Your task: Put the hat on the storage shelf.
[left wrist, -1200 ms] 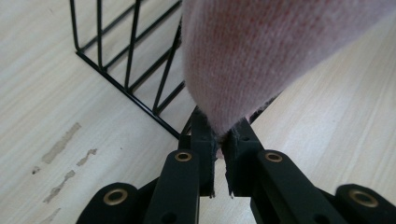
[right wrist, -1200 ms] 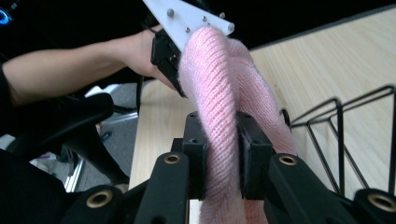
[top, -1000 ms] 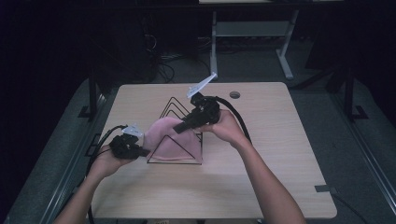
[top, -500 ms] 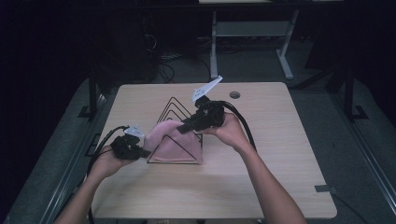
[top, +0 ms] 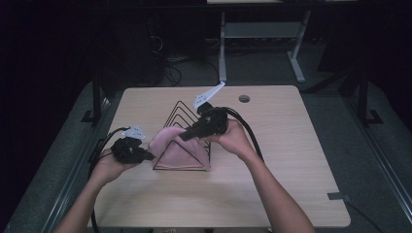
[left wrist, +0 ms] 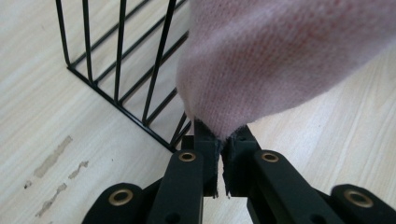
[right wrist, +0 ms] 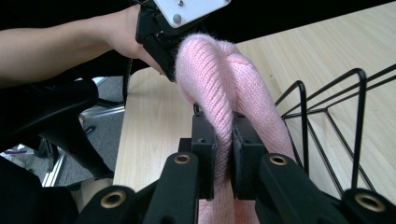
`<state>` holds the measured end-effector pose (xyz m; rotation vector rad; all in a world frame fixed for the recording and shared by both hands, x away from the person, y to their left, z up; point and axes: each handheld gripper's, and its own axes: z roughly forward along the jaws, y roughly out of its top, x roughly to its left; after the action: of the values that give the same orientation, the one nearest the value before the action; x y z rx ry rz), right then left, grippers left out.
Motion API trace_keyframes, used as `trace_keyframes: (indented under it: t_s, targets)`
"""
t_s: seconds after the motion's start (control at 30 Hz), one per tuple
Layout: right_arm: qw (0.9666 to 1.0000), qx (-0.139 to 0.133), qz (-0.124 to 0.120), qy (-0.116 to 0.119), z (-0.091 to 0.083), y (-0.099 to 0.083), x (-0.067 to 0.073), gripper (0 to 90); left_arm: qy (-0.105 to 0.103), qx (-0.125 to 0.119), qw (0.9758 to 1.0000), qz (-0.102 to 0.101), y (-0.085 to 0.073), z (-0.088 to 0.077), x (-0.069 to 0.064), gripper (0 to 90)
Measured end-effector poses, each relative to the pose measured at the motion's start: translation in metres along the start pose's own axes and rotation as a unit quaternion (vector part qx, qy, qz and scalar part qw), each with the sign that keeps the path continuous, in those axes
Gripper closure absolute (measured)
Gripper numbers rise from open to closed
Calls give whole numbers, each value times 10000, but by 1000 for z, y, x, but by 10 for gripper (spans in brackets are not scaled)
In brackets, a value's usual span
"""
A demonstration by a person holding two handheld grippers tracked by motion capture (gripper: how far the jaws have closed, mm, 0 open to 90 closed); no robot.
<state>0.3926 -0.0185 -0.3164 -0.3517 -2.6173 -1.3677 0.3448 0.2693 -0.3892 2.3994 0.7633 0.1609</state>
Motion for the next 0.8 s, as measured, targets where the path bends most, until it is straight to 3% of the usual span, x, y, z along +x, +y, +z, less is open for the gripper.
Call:
trace_keyframes:
  t_s: [0.2,0.37,0.53,0.7,0.8]
  targets:
    - [9999,-5,0,-100,-2,-4,1,716,-7,65,10000,-38,-4,-1,2,874]
    - [9998,-28,-99,-167,-5,-7,4,702,47,41,10000,-26,-3,-4,3,876]
    - [9996,31,-187,-227,-5,-5,6,772,59,79,9999,22,-1,-5,2,878]
    - [9996,36,-169,-241,-6,-3,6,682,95,32,9999,-48,-4,-9,5,878]
    - [9997,-12,-114,-225,-8,-6,5,707,56,60,9999,-124,-5,-7,6,878]
